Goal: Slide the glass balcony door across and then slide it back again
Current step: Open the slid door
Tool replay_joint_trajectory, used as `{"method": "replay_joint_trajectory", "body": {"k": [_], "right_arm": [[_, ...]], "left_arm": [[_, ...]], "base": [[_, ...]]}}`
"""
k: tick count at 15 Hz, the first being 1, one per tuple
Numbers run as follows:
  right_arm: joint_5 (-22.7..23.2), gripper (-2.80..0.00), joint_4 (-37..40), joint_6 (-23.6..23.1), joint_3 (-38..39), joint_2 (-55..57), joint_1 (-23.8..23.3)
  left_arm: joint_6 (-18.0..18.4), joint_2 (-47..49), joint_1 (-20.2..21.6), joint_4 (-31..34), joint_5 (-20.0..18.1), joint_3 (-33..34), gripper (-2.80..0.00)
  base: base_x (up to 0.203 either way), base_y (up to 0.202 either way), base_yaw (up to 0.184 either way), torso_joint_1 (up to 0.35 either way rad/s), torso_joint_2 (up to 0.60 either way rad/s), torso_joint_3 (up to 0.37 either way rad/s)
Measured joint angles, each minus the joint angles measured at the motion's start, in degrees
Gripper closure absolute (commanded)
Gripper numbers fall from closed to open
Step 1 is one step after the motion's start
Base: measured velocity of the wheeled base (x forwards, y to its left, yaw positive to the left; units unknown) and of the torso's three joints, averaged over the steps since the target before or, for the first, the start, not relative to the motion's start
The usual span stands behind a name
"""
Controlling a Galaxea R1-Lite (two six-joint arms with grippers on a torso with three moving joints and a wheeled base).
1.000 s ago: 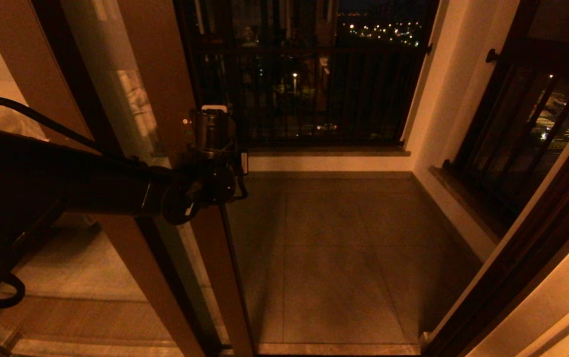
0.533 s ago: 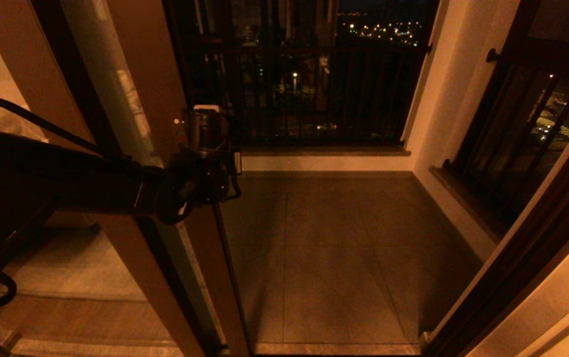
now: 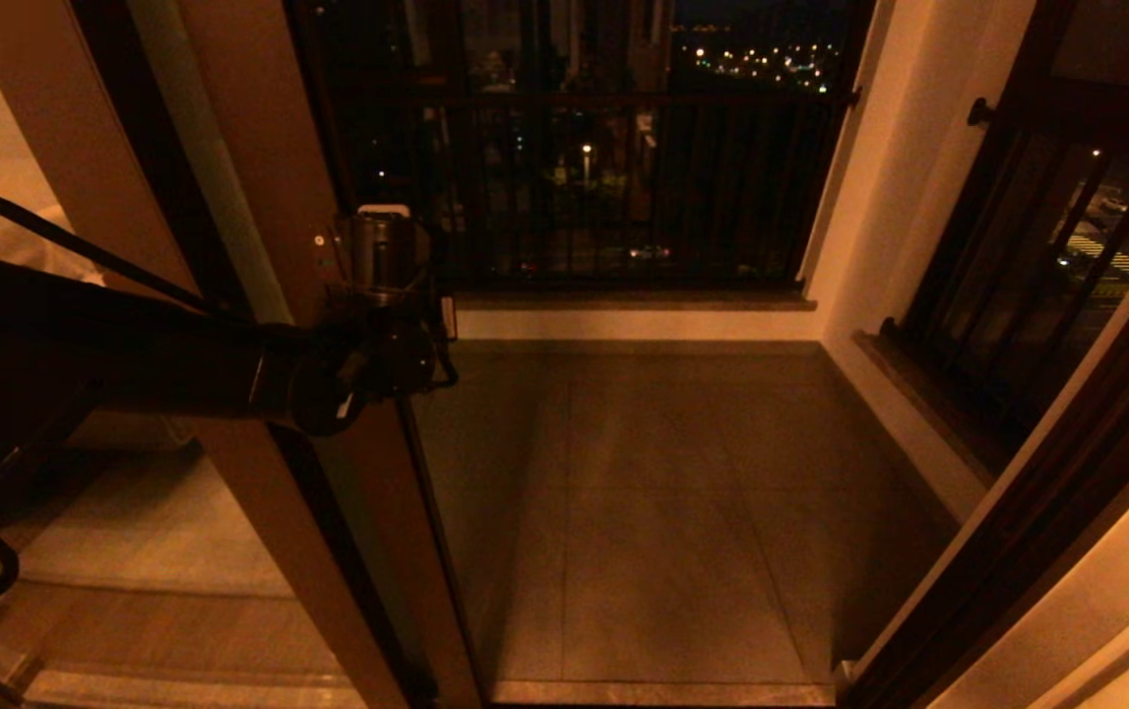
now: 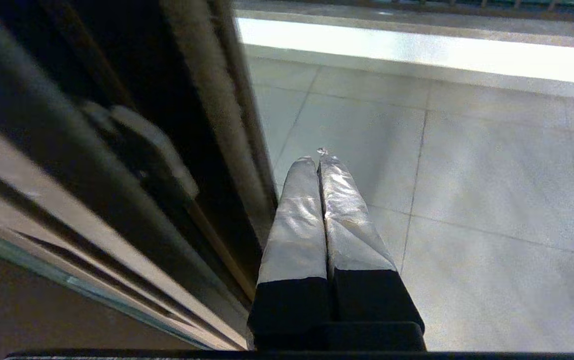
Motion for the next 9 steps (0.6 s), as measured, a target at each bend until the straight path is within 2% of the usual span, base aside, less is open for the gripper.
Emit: {"method": "replay_joint_trajectory", "body": {"k": [9], "right_arm": [[0.0, 0.00, 0.0, 0.0, 0.0, 0.0, 0.0]], "left_arm": [[0.0, -0.7, 1.6, -1.4, -0.8, 1.8, 0.00]], "base": [[0.000, 0.000, 0.000, 0.000, 0.00, 0.000]]}}
